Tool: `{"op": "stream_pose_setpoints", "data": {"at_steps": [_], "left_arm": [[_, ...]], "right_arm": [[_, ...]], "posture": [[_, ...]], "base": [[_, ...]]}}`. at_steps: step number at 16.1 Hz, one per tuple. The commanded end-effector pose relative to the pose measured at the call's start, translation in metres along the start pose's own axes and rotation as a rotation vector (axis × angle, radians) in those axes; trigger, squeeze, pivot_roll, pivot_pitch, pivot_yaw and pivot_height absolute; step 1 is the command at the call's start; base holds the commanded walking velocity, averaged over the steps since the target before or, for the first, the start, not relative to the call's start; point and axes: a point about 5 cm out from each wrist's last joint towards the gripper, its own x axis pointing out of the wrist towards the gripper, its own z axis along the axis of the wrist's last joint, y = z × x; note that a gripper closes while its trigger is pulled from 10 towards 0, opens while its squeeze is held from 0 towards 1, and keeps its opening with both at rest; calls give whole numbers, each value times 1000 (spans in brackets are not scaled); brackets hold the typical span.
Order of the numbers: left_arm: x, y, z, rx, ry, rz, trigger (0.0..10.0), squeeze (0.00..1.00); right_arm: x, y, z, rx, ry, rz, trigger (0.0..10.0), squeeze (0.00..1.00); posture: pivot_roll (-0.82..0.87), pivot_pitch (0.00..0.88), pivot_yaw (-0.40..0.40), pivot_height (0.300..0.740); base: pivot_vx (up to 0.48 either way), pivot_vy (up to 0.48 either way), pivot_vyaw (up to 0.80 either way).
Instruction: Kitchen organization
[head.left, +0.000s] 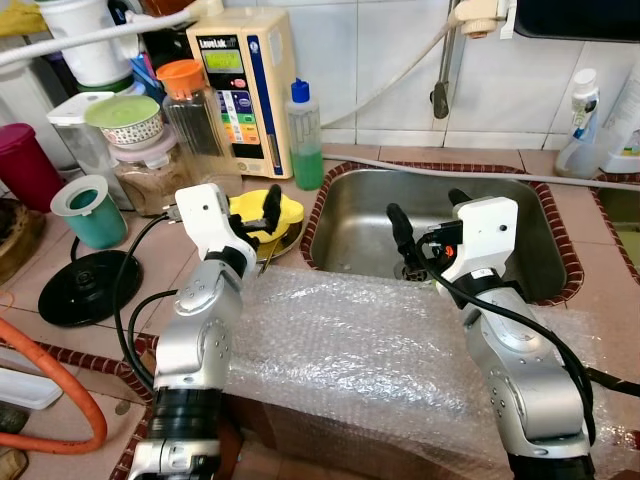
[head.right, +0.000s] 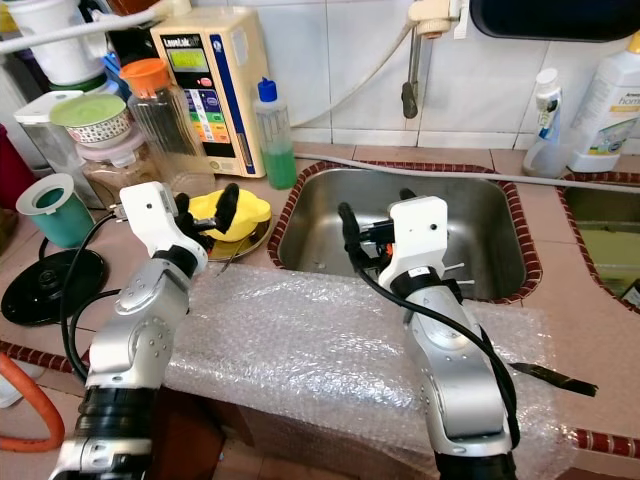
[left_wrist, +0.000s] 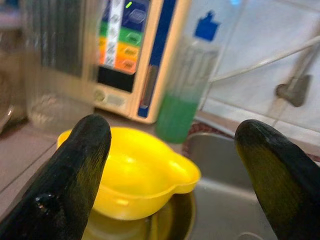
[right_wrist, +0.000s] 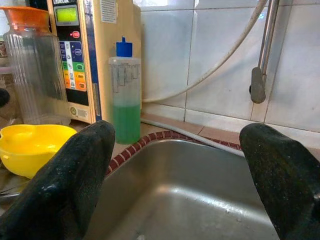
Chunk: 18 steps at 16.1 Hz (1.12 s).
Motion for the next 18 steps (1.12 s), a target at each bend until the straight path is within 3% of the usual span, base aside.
{"op": "stream_pose_setpoints", "data": {"at_steps": [1,7,9,12,14,17,18], "left_arm": [[4,5,0,-10,0,49,10000,0],[18,16,-8,-75,43,174,10000,0],[30,21,-5,-122,61,216,10000,0],[36,20,-1,-125,67,211,10000,0],[45,22,1,-138,129,226,10000,0],[49,24,-4,-138,202,248,10000,0],[50,26,-7,-165,227,264,10000,0]], "right_arm": [[-3,3,4,21,-2,34,10000,0],[-12,4,12,98,24,133,10000,0],[-17,11,10,93,57,179,10000,0],[-19,17,10,78,59,204,10000,0],[-18,21,10,29,32,171,10000,0],[-23,27,10,98,43,224,10000,0],[-25,29,8,61,69,235,10000,0]], "posture": [[-138,0,95,740],[-183,0,60,740],[-184,0,80,740],[-184,0,91,740],[-182,0,135,740],[-182,0,150,740],[-180,0,155,740]], "base": [[0,0,0],[0,0,0],[0,0,0],[0,0,0],[0,0,0],[0,0,0],[0,0,0]]}}
